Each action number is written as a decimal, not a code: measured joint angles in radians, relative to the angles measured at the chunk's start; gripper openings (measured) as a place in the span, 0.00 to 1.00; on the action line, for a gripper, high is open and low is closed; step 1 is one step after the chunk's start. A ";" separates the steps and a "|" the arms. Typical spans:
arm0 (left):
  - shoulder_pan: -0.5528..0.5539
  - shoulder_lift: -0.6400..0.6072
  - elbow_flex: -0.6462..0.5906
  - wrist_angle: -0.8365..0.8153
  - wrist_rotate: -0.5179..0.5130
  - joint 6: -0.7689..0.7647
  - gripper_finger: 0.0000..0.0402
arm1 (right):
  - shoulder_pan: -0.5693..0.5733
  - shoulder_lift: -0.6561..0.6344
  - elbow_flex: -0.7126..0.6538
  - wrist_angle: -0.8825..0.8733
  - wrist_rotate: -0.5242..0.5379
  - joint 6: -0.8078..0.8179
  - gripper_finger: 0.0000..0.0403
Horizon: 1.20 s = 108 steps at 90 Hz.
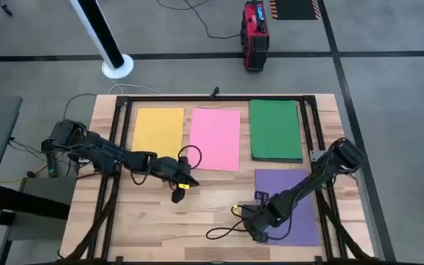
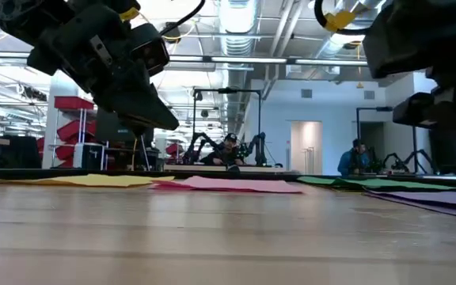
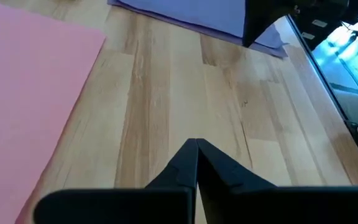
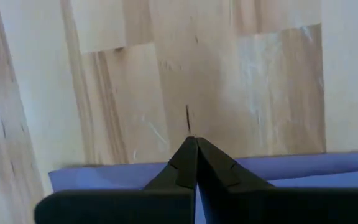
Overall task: Organize paper
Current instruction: Stack the top violet colored paper on top of the bottom violet colored paper
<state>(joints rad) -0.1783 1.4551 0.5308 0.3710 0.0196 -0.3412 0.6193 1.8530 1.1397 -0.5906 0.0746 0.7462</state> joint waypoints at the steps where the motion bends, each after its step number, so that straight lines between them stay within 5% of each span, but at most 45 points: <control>1: 0.000 0.000 0.000 0.000 0.000 0.000 0.00 | 0.000 0.000 0.000 0.000 0.000 -0.002 0.00; 108: 0.000 0.000 0.000 -0.011 -0.001 -0.007 0.00 | 0.020 -0.002 -0.053 -0.015 -0.016 0.102 0.00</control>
<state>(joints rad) -0.1783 1.4551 0.5308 0.3601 0.0185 -0.3485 0.6395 1.8511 1.0866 -0.6052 0.0581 0.8483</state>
